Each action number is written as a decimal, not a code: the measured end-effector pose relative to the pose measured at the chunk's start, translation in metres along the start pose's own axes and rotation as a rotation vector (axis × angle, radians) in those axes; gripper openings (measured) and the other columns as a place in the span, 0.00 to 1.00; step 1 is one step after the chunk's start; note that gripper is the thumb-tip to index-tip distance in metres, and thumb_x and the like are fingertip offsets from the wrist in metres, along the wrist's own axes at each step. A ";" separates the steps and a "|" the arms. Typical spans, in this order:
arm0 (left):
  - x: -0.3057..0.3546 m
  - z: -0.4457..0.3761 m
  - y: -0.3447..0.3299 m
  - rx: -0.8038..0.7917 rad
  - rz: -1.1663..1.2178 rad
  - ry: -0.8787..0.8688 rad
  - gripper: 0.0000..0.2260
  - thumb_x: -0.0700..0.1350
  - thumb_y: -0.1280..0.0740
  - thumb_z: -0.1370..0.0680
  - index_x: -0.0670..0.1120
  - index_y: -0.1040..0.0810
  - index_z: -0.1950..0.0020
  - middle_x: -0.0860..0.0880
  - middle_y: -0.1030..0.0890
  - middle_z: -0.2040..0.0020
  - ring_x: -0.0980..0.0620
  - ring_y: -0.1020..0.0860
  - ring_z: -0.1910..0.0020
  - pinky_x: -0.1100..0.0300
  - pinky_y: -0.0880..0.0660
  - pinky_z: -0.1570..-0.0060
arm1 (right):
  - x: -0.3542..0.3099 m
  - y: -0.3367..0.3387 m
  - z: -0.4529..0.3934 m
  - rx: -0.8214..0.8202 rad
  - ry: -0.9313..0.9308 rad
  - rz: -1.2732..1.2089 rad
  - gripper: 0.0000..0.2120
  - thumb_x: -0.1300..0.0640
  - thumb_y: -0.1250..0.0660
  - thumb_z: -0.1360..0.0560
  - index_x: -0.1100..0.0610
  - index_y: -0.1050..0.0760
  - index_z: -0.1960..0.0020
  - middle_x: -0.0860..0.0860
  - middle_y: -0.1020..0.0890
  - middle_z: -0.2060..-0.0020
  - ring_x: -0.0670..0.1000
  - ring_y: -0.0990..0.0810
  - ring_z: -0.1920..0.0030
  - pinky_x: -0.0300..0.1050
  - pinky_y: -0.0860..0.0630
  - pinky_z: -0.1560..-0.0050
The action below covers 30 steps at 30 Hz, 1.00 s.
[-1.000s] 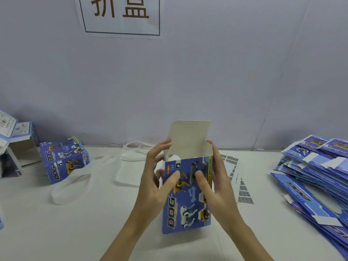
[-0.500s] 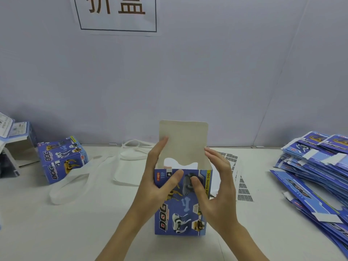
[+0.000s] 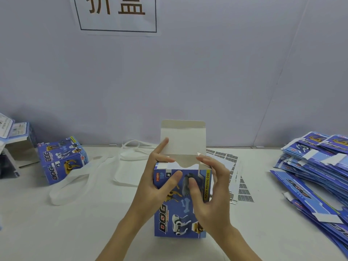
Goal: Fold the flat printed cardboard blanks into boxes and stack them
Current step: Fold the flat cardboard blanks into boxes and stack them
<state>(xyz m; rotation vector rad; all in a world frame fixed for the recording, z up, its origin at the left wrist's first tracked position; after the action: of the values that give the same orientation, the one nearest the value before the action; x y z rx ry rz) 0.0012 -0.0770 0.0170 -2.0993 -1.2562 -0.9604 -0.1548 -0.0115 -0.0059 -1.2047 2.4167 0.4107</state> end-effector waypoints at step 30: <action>0.014 0.001 -0.007 0.140 0.000 0.078 0.20 0.72 0.33 0.26 0.60 0.23 0.43 0.49 0.21 0.39 0.40 0.19 0.35 0.58 0.16 0.60 | -0.019 0.013 -0.020 -0.013 -0.377 -0.174 0.30 0.28 0.35 0.23 0.51 0.22 0.36 0.46 0.22 0.35 0.56 0.27 0.25 0.57 0.13 0.50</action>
<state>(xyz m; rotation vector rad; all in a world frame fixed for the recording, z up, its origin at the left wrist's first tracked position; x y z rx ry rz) -0.0001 -0.0653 0.0277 -1.9368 -1.2464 -0.9181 -0.1594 0.0008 0.0223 -1.2082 1.9774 0.5451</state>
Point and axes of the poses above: each hand's wrist, its own z-axis away from the middle knuckle, its own y-axis out of the back of the hand, x = y × z, the point moved 1 cm from there along -z, towards the middle knuckle
